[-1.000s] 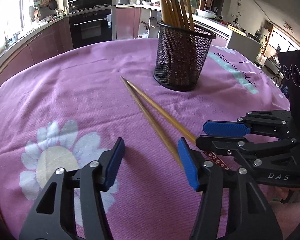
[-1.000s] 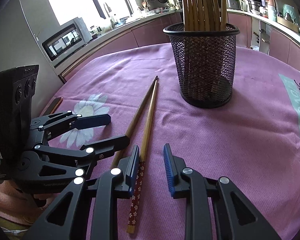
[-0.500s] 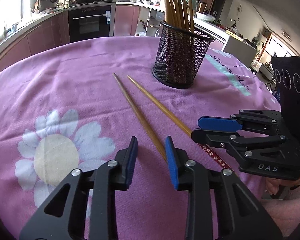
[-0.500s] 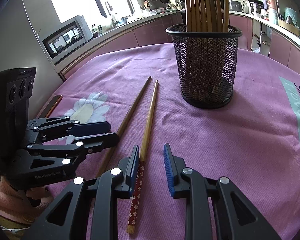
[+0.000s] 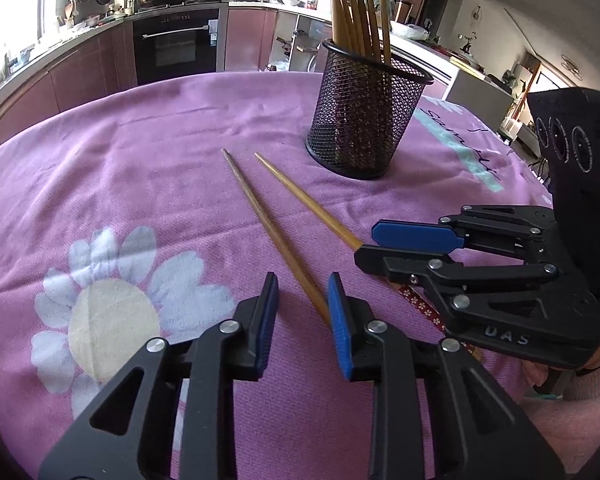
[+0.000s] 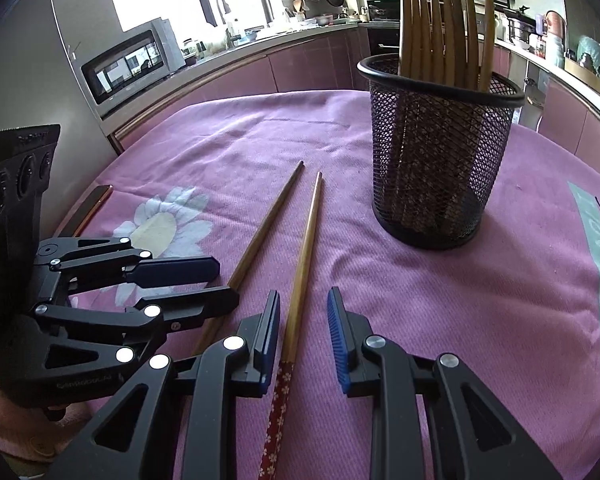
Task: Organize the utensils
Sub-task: 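Move both open tools over the last two loose chopsticks, then close the right tool on a chopstick while the left tool grasps the other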
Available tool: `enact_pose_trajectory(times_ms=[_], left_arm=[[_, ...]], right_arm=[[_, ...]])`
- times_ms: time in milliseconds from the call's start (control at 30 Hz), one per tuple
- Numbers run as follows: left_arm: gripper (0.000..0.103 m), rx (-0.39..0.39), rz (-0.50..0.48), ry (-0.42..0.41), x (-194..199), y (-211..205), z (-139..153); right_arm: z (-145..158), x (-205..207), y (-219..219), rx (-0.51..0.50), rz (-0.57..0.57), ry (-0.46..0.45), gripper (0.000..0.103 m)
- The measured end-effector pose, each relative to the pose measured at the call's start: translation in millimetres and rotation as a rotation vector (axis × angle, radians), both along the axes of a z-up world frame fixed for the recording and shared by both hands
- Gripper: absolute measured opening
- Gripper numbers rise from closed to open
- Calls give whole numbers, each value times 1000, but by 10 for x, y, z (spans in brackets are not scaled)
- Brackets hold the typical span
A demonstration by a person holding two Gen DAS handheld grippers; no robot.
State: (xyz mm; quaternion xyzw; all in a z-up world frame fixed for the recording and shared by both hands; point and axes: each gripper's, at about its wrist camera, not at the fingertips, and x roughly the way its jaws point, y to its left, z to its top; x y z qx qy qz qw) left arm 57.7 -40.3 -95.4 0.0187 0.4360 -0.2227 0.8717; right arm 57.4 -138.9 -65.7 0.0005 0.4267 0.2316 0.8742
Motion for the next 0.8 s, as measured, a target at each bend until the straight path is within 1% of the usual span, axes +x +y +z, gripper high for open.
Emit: enact_pose_trajectory(times_ms=[67,100,167,367,567,633,667,700,733,767,800], left_arm=[[17,-14,-2,4,-13,12,5],[15,-17,-1,5,-23,15,8],[14,-25,0,8,-51,19,4],[12,-30,10,2,-174,21,-10],[11,-22,2,10,-264,69,4],[15,-14,4,7,-277,90,11],[19,-4,16,1,-267,101,19],[22,4,23,-4,-245,107,24],[22,5,28,-7,-211,110,34],[22,1,29,-9,-185,111,43],[24,1,30,-13,-162,111,49]], right_arm=[[-5,-3,-38,14,-12,7,13],[-7,-10,-60,19,-15,11,11],[-9,-28,-99,25,-20,17,7],[-6,-95,-162,38,-17,29,5],[-9,-93,-178,57,-30,37,5],[-9,-88,-160,49,-23,36,7],[-6,-85,-145,40,-18,33,7],[0,-78,-125,30,-13,29,8],[5,-69,-118,26,-11,27,8],[11,-55,-101,22,-6,24,13],[17,-40,-83,15,-7,18,16]])
